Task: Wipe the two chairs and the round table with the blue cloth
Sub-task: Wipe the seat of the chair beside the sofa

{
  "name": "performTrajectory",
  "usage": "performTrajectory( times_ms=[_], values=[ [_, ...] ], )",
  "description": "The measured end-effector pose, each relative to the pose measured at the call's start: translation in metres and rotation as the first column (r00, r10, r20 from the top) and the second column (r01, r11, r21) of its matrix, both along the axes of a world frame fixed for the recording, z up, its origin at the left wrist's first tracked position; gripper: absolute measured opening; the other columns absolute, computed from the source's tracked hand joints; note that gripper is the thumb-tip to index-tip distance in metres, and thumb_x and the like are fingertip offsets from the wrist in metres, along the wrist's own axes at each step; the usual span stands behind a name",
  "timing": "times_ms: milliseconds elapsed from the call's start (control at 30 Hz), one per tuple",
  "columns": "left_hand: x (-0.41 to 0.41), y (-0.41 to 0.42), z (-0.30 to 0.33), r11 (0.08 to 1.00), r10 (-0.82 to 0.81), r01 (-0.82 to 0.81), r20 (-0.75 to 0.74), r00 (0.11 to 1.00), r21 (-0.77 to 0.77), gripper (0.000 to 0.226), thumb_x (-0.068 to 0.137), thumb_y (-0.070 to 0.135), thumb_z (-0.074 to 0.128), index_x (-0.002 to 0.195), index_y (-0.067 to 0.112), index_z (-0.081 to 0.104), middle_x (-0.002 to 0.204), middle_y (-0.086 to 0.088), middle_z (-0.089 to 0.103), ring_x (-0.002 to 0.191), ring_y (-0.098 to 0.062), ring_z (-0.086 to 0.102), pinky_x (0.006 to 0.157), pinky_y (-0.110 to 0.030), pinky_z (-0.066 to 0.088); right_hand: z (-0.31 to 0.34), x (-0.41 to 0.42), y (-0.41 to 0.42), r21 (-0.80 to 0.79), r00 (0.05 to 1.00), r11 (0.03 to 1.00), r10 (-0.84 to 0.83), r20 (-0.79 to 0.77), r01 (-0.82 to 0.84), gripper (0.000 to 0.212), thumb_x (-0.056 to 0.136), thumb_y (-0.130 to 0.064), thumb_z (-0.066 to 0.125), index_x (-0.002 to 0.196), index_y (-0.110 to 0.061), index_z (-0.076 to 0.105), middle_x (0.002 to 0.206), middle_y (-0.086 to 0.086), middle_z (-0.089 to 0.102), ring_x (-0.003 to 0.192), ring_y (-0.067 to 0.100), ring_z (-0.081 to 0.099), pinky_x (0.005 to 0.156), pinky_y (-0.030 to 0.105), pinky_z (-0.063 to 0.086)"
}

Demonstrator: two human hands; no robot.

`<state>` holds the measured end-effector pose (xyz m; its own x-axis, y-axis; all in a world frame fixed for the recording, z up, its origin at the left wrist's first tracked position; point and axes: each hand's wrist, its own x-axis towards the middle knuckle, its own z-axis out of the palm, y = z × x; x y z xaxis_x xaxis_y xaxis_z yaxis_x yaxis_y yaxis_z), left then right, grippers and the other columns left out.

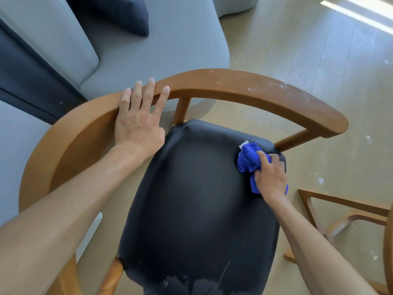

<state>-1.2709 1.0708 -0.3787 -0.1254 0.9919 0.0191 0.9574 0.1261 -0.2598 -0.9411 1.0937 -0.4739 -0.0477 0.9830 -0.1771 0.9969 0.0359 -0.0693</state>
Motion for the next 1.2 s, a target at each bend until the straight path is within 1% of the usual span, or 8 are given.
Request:
performTrajectory(
  times_ms=[167,267,400,633,767,867,1033,1200],
  values=[
    [0.001,-0.009,0.004,0.999,0.026,-0.027,-0.053,0.998,-0.024,0.085,0.085,0.030,0.046,0.154,0.021,-0.004,0.161,-0.013,0.002,0.147,-0.034,0.002,0.116,-0.046,-0.005,0.005,-0.032,-0.082,-0.001,0.997,1.000,0.012,-0.073,-0.013,0.051,0.072,-0.005,0.065,0.122,-0.013,0.057,0.109,0.015,0.053,0.084,0.035,0.051,0.058,0.037,0.045],
    [0.006,-0.024,0.011,0.996,0.073,-0.076,-0.072,0.995,-0.049,0.084,0.086,0.031,0.043,0.153,0.021,-0.006,0.161,-0.013,-0.003,0.147,-0.034,-0.003,0.117,-0.046,-0.009,0.007,-0.038,-0.175,-0.012,0.939,0.955,0.291,-0.181,-0.298,0.053,0.044,-0.002,0.073,0.095,-0.015,0.070,0.083,0.008,0.060,0.059,0.027,0.051,0.042,0.031,0.043],
    [0.011,-0.055,0.025,0.986,0.144,-0.151,-0.095,0.985,-0.066,0.082,0.088,0.031,0.042,0.154,0.022,-0.006,0.161,-0.013,-0.007,0.147,-0.034,-0.007,0.116,-0.048,-0.012,0.005,-0.021,-0.241,-0.097,0.753,0.756,0.615,-0.235,-0.648,0.049,0.041,-0.012,0.069,0.088,-0.025,0.070,0.081,0.000,0.062,0.056,0.021,0.051,0.044,0.026,0.043],
    [0.012,-0.123,0.060,0.939,0.336,-0.339,-0.059,0.940,-0.057,0.082,0.089,0.035,0.049,0.154,0.023,0.000,0.162,-0.011,-0.005,0.147,-0.037,-0.006,0.118,-0.055,0.000,0.022,-0.017,-0.230,-0.212,0.724,0.693,0.645,-0.244,-0.689,0.058,0.029,-0.017,0.084,0.084,-0.029,0.071,0.078,-0.007,0.062,0.055,0.014,0.053,0.040,0.023,0.044],
    [0.003,-0.164,0.073,0.926,0.375,-0.373,0.029,0.926,-0.060,0.080,0.091,0.030,0.047,0.153,0.023,-0.003,0.161,-0.010,-0.008,0.148,-0.035,-0.005,0.119,-0.051,0.008,0.029,-0.018,-0.229,-0.273,0.749,0.698,0.608,-0.263,-0.662,0.058,0.053,-0.016,0.079,0.108,-0.028,0.067,0.098,-0.003,0.061,0.073,0.019,0.057,0.056,0.026,0.049],
    [-0.005,-0.188,0.070,0.932,0.360,-0.355,0.092,0.928,-0.070,0.078,0.093,0.028,0.045,0.153,0.023,-0.005,0.161,-0.007,-0.014,0.148,-0.033,-0.009,0.120,-0.048,0.009,0.021,-0.020,-0.228,-0.344,0.752,0.670,0.609,-0.253,-0.658,0.057,0.083,-0.015,0.050,0.137,-0.029,0.041,0.128,-0.002,0.045,0.103,0.023,0.047,0.080,0.030,0.045],
    [-0.020,-0.197,0.053,0.964,0.262,-0.265,0.148,0.954,0.006,0.075,0.095,0.031,0.042,0.154,0.023,-0.003,0.160,-0.009,-0.017,0.148,-0.032,-0.013,0.119,-0.047,0.001,0.017,-0.028,-0.216,-0.333,0.786,0.713,0.547,-0.289,-0.618,0.052,0.086,-0.018,0.047,0.136,-0.032,0.039,0.127,-0.008,0.039,0.106,0.016,0.042,0.069,0.022,0.035],
    [-0.018,-0.196,0.033,0.956,0.237,-0.264,0.193,0.952,0.126,0.070,0.095,0.031,0.040,0.155,0.019,0.005,0.161,-0.015,-0.008,0.148,-0.036,-0.007,0.120,-0.053,0.002,0.018,-0.093,-0.180,-0.142,0.800,0.802,0.527,-0.288,-0.580,0.052,0.084,-0.010,0.053,0.134,-0.021,0.045,0.127,0.001,0.044,0.103,0.023,0.044,0.073,0.032,0.045]
  ],
)
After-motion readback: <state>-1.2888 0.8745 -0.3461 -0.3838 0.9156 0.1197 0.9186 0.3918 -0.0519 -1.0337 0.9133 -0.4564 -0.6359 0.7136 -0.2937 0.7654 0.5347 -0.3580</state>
